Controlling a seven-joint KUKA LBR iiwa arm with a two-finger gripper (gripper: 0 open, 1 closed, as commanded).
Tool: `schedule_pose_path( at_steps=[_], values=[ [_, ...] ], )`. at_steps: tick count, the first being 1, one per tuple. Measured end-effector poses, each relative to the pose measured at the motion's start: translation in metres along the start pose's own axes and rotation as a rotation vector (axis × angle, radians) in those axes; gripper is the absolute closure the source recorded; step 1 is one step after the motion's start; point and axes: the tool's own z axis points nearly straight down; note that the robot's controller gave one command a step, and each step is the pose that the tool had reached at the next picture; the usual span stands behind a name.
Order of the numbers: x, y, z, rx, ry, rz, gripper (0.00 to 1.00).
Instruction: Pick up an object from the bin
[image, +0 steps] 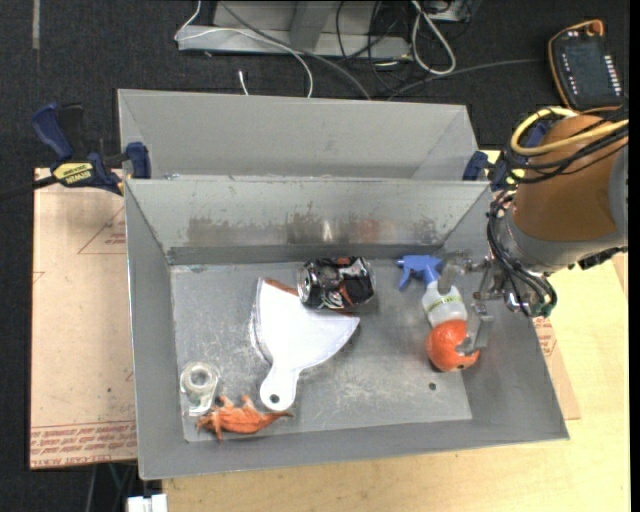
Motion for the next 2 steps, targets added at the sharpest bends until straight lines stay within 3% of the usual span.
schedule_pose_path(
  at_steps=[1, 2],
  values=[
    [-0.002, 0.001, -0.004, 0.001, -0.007, -0.004, 0.0],
    [0.022, -0.029, 0.095, -0.004, -0.033, 0.203, 0.0]
  ],
)
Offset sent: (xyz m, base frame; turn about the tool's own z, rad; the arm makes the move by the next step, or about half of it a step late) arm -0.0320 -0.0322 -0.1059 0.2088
